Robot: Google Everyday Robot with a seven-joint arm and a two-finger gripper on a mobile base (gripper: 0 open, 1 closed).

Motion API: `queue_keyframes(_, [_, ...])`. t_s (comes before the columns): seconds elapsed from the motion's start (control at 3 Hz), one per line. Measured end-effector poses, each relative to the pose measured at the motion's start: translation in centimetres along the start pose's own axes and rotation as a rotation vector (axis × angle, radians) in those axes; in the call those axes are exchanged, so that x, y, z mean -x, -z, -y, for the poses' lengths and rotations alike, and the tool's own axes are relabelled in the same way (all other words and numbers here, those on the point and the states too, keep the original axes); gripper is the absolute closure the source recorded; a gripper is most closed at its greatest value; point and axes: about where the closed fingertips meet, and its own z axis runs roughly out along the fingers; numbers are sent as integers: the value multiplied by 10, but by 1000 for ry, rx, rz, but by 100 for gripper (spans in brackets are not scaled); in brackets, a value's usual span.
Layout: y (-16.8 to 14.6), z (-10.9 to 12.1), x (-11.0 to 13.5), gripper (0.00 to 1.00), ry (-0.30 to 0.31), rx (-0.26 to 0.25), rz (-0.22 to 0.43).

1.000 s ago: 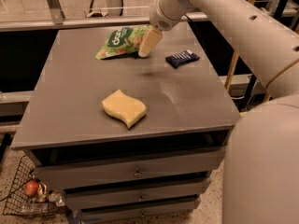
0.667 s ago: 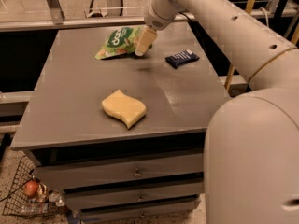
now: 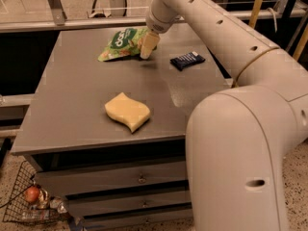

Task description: Move green rice chip bag near sponge

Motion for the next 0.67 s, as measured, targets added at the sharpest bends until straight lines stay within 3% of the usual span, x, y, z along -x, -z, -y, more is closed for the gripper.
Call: queue_keyframes(0.67, [-14,1,3,40,10,5,-23])
